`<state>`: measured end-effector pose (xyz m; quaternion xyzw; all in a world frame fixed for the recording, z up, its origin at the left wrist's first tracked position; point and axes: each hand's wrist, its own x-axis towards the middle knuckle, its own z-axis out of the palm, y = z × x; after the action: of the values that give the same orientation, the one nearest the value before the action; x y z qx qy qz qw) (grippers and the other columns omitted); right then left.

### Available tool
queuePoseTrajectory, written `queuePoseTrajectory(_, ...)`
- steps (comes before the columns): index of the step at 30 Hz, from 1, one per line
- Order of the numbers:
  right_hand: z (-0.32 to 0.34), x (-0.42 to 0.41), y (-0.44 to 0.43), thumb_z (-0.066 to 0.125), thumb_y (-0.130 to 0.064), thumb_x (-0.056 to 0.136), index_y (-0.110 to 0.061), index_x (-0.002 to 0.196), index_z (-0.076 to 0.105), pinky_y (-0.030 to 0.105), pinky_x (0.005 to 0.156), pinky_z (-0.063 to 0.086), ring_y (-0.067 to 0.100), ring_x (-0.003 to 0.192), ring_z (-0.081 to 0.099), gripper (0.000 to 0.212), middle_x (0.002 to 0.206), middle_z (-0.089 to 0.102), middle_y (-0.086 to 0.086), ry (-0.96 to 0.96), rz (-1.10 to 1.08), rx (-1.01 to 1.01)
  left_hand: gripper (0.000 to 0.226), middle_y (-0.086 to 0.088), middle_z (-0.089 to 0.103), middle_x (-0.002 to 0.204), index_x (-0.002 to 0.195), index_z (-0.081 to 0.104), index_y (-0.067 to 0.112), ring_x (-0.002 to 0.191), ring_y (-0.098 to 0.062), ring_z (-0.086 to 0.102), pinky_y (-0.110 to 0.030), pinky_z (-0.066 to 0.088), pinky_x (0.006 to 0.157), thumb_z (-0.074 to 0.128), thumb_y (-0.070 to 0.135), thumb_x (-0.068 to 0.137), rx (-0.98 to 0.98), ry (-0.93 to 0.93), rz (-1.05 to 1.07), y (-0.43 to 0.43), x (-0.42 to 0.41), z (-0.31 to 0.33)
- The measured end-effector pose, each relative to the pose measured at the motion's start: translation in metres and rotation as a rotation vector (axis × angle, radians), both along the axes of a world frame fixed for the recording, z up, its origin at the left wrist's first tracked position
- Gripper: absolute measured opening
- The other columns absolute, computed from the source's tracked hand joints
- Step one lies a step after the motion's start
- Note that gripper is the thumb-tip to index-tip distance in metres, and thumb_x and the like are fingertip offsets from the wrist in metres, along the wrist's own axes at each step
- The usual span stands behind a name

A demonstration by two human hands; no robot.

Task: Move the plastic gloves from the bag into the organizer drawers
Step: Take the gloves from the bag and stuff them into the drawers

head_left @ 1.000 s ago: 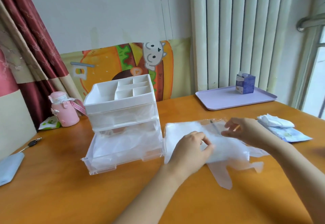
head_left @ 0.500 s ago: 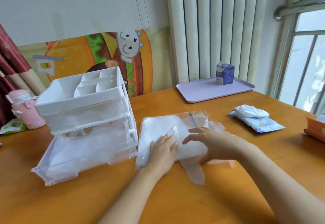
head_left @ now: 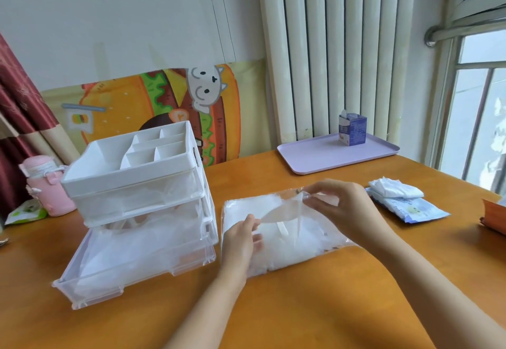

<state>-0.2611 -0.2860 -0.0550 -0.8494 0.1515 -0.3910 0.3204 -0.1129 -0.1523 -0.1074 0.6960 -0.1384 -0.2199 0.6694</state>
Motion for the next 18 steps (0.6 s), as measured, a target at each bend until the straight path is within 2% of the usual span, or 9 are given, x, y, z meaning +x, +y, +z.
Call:
queuePoseTrajectory(3, 0.004, -0.003, -0.001, 0.07, -0.014, 0.083, -0.021, 0.089, 0.074, 0.015, 0.091, 0.045, -0.005, 0.102, 0.06, 0.01, 0.103, 0.07, -0.018, -0.089, 0.109, 0.09, 0.068, -0.019, 0.07, 0.087, 0.099, 0.065, -0.008, 0.071, -0.028, 0.067, -0.035, 0.058, 0.063, 0.043, 0.057, 0.094, -0.078, 0.503, -0.176, 0.005, -0.007, 0.017)
queuePoseTrajectory(6, 0.009, -0.007, 0.0, 0.066, 0.0, 0.081, -0.025, 0.073, 0.074, 0.016, 0.097, 0.036, -0.008, 0.12, 0.047, 0.028, 0.12, 0.06, -0.026, -0.025, 0.287, 0.139, 0.094, -0.025, 0.069, 0.104, 0.115, 0.061, -0.011, 0.08, -0.033, 0.071, -0.038, 0.06, 0.067, 0.035, 0.074, 0.085, -0.144, 0.629, -0.378, 0.008, -0.012, 0.026)
queuePoseTrajectory(9, 0.007, -0.01, -0.003, 0.065, 0.006, 0.079, -0.028, 0.069, 0.076, 0.015, 0.101, 0.027, -0.01, 0.131, 0.034, 0.037, 0.129, 0.05, -0.033, 0.085, 0.389, 0.157, 0.089, -0.023, 0.067, 0.115, 0.129, 0.055, 0.004, 0.096, -0.034, 0.069, -0.045, 0.052, 0.093, 0.04, 0.077, 0.081, -0.188, 0.573, -0.475, 0.007, -0.015, 0.036)
queuePoseTrajectory(11, 0.003, -0.01, -0.005, 0.067, 0.004, 0.08, -0.029, 0.07, 0.077, 0.018, 0.105, 0.027, -0.012, 0.133, 0.029, 0.036, 0.131, 0.047, -0.037, 0.168, 0.426, 0.154, 0.083, -0.021, 0.066, 0.119, 0.128, 0.058, 0.004, 0.107, -0.031, 0.065, -0.042, 0.044, 0.104, 0.05, 0.071, 0.079, -0.169, 0.484, -0.536, 0.009, -0.02, 0.045)
queuePoseTrajectory(14, -0.003, -0.009, -0.008, 0.07, -0.001, 0.079, -0.033, 0.071, 0.077, 0.03, 0.113, 0.021, -0.016, 0.134, 0.022, 0.034, 0.132, 0.044, -0.039, 0.284, 0.425, 0.12, 0.076, -0.014, 0.069, 0.116, 0.122, 0.06, 0.007, 0.106, -0.023, 0.067, -0.037, 0.048, 0.099, 0.056, 0.067, 0.076, -0.072, 0.237, -0.532, 0.012, -0.023, 0.051)
queuePoseTrajectory(16, -0.005, -0.007, -0.009, 0.071, -0.003, 0.079, -0.035, 0.071, 0.077, 0.036, 0.116, 0.018, -0.017, 0.134, 0.02, 0.034, 0.132, 0.044, -0.04, 0.309, 0.402, 0.098, 0.088, -0.008, 0.066, 0.122, 0.126, 0.058, 0.009, 0.115, -0.019, 0.061, -0.034, 0.047, 0.101, 0.073, 0.069, 0.063, 0.056, 0.086, -0.611, 0.015, -0.024, 0.053)
queuePoseTrajectory(18, -0.007, -0.006, -0.009, 0.073, -0.003, 0.078, -0.035, 0.07, 0.077, 0.037, 0.116, 0.02, -0.019, 0.132, 0.02, 0.033, 0.132, 0.044, -0.04, 0.287, 0.383, 0.108, 0.082, -0.001, 0.066, 0.117, 0.128, 0.058, 0.006, 0.113, -0.012, 0.059, -0.024, 0.046, 0.096, 0.082, 0.053, 0.064, 0.222, -0.059, -0.653, 0.019, -0.031, 0.058)
